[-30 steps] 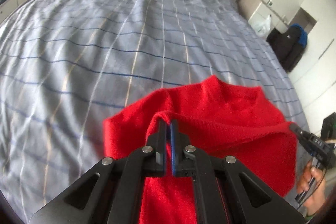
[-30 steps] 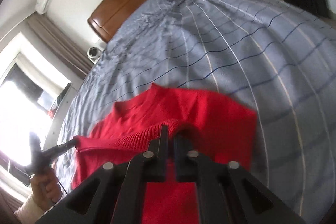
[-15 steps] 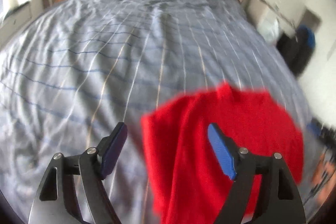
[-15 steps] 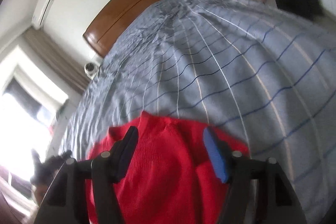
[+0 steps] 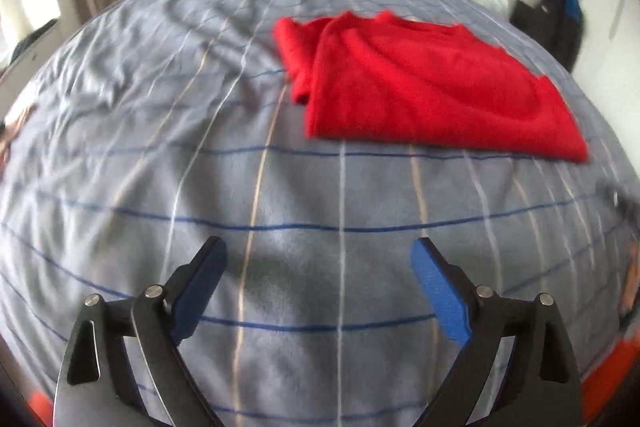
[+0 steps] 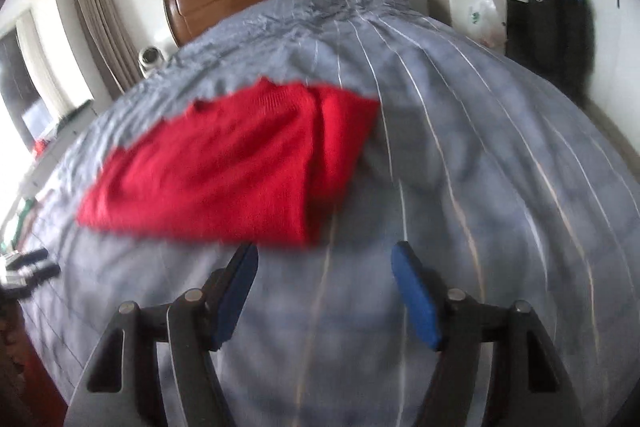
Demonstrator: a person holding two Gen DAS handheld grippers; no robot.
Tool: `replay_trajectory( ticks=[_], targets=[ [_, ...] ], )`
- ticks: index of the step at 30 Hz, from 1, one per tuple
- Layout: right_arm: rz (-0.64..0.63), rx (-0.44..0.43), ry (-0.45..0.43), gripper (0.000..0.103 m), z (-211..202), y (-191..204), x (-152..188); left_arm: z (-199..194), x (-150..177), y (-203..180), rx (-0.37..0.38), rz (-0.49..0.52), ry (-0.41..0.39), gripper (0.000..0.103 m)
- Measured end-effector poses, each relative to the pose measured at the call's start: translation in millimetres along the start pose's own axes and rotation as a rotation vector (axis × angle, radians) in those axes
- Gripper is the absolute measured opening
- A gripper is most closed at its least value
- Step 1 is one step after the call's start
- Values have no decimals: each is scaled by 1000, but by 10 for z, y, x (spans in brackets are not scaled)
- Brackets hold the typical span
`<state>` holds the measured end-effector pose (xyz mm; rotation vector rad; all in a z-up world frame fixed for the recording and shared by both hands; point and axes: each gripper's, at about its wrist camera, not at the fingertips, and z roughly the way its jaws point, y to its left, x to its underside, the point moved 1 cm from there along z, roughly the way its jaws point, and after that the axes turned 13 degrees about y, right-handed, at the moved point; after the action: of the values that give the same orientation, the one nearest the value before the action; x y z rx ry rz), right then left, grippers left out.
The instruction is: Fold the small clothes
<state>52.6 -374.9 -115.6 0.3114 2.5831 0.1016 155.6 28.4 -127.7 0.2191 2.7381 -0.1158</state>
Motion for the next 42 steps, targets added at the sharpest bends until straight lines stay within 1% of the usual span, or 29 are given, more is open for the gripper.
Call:
replay_trajectory(
  ticks=[2,3,4,7,13,19,28,30,32,33,34,35,37,39,40,42],
  targets=[
    [-14,44,13,69,84,70,165,130,16,10,-16,-11,-9,96],
    [-17,69,4,70,114,99,229,165,35,2,-23,-7,-18,99],
    [-20,83,-6,72,125,112,247,199,49,3,-33,-6,-41,102],
    [-33,126,-29,81,198,121,302,243,113,-6,-30,-5,-72,103],
    [-14,75,-31,85,232,42,301,235,188,4,-23,3,-127,103],
    [-26,100,-41,85,261,89,302,235,229,-18,-28,8,-145,103],
    [-24,98,-41,85,258,88,304,234,249,-31,-38,13,-154,103],
    [-25,94,-15,86,255,90,277,229,265,-42,-36,21,-152,103],
    [-34,84,54,86,221,88,166,205,290,-30,-24,35,-141,103],
    [-30,67,78,86,184,77,97,192,304,-22,-18,40,-132,103],
    [-22,27,72,86,111,49,6,173,319,-14,-14,45,-119,103],
    [-4,-21,42,86,9,-1,-122,152,334,-10,-11,49,-104,103],
    [43,-75,16,86,-88,-119,-380,103,359,5,-3,40,-57,103],
    [118,-157,27,86,-52,-284,-688,37,408,24,24,21,-24,103],
    [166,-209,52,86,47,-377,-870,-19,454,46,41,5,-19,102],
    [210,-252,100,86,232,-447,-1059,-76,525,86,63,-11,-26,102]
  ],
)
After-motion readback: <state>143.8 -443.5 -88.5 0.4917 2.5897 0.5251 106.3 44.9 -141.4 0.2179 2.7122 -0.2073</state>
